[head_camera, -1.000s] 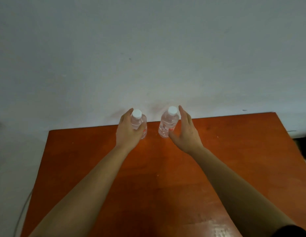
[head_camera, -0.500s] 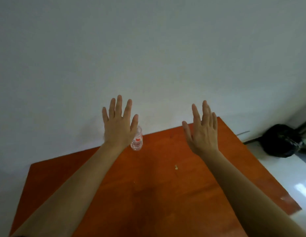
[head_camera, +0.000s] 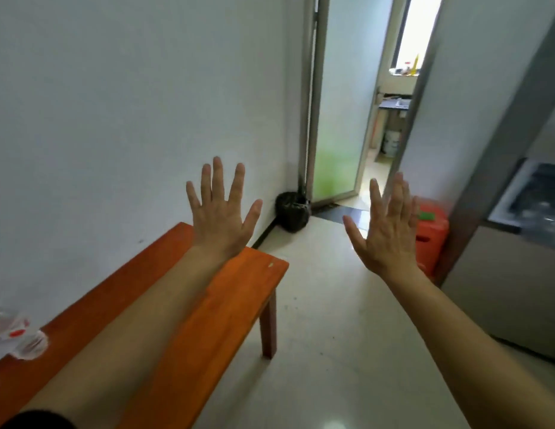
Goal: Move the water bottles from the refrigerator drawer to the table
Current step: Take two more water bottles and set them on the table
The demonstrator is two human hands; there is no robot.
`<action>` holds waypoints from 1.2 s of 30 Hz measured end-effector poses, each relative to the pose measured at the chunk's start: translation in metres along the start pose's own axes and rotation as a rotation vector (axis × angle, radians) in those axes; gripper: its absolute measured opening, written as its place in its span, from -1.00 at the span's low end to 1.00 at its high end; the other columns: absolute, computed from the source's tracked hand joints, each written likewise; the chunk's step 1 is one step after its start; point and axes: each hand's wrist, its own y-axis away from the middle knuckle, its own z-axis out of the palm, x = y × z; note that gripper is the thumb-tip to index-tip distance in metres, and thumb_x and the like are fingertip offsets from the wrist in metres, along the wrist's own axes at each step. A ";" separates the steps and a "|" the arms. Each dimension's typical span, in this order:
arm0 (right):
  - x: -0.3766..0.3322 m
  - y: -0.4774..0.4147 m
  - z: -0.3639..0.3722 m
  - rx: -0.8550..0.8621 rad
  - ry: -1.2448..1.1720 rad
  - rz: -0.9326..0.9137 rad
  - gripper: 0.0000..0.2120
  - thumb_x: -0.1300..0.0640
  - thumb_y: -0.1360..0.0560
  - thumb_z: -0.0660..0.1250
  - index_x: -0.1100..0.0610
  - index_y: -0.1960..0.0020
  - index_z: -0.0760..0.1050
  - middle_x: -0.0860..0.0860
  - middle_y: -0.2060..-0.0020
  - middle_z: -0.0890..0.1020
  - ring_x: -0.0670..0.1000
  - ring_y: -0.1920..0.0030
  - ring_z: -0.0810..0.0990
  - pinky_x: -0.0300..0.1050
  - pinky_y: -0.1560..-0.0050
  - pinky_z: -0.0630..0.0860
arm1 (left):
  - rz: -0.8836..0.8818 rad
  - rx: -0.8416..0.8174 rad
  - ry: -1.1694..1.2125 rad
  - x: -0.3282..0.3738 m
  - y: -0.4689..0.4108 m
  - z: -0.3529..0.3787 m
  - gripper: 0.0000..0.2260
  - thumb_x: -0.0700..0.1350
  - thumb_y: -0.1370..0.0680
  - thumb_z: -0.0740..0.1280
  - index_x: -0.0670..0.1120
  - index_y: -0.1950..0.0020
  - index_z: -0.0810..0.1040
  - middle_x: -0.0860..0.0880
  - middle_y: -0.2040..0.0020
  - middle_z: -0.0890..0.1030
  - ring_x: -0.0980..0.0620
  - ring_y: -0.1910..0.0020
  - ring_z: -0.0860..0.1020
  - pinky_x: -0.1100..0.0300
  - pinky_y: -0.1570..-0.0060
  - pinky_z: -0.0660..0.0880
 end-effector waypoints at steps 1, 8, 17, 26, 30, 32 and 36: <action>0.034 0.010 -0.017 0.017 0.029 0.040 -0.18 -0.32 -0.54 0.09 0.06 -0.63 -0.10 0.19 -0.59 -0.17 0.18 -0.59 -0.19 0.26 -0.54 -0.09 | 0.052 -0.005 0.025 0.037 -0.007 0.004 -0.34 0.33 -0.60 -0.13 0.07 -0.62 -0.17 -0.14 -0.61 -0.20 -0.16 -0.59 -0.19 -0.30 -0.48 -0.12; 0.235 0.080 -0.101 0.076 0.223 0.371 -0.14 -0.31 -0.49 0.14 0.09 -0.62 -0.05 0.19 -0.60 -0.14 0.20 -0.59 -0.16 0.28 -0.54 -0.12 | 0.387 -0.039 0.241 0.283 -0.025 0.039 -0.33 0.32 -0.60 -0.04 0.08 -0.62 -0.13 -0.14 -0.62 -0.19 -0.17 -0.59 -0.18 -0.34 -0.46 -0.06; 0.395 0.072 -0.091 0.017 0.367 0.494 -0.12 -0.26 -0.51 0.25 0.08 -0.62 -0.08 0.17 -0.59 -0.16 0.21 -0.59 -0.15 0.31 -0.53 -0.09 | 0.595 -0.115 0.361 0.474 -0.058 0.135 -0.30 0.35 -0.58 -0.03 0.08 -0.62 -0.14 -0.15 -0.61 -0.24 -0.17 -0.58 -0.24 -0.31 -0.48 -0.12; 0.540 0.012 -0.073 -0.138 0.451 0.567 -0.11 -0.25 -0.53 0.22 0.05 -0.62 -0.21 0.19 -0.59 -0.18 0.19 -0.59 -0.14 0.24 -0.55 -0.05 | 0.679 -0.297 0.370 0.624 -0.131 0.222 -0.29 0.39 -0.57 -0.10 0.12 -0.59 -0.29 -0.09 -0.57 -0.38 -0.13 -0.55 -0.36 -0.26 -0.50 -0.19; 0.604 0.010 -0.076 -0.133 0.440 0.633 -0.10 -0.25 -0.53 0.23 0.03 -0.61 -0.23 0.20 -0.59 -0.11 0.18 -0.59 -0.08 0.21 -0.55 0.03 | 0.775 -0.368 0.386 0.695 -0.144 0.252 -0.31 0.37 -0.59 -0.10 0.13 -0.56 -0.38 -0.09 -0.55 -0.44 -0.11 -0.53 -0.40 -0.29 -0.49 -0.11; 0.642 0.008 -0.075 -0.130 0.418 0.673 -0.10 -0.24 -0.53 0.24 0.03 -0.61 -0.24 0.21 -0.59 -0.08 0.19 -0.59 -0.05 0.18 -0.54 0.08 | 0.795 -0.387 0.385 0.732 -0.152 0.268 -0.32 0.36 -0.59 -0.11 0.13 -0.56 -0.38 -0.08 -0.54 -0.45 -0.11 -0.53 -0.40 -0.29 -0.49 -0.09; 0.727 -0.001 -0.064 -0.147 0.329 0.768 -0.09 -0.26 -0.55 0.20 -0.02 -0.58 -0.36 0.17 -0.60 -0.14 0.16 -0.60 -0.09 0.14 -0.56 0.05 | 0.810 -0.405 0.381 0.806 -0.168 0.302 -0.32 0.36 -0.59 -0.10 0.14 -0.57 -0.35 -0.08 -0.56 -0.42 -0.11 -0.54 -0.36 -0.27 -0.51 -0.11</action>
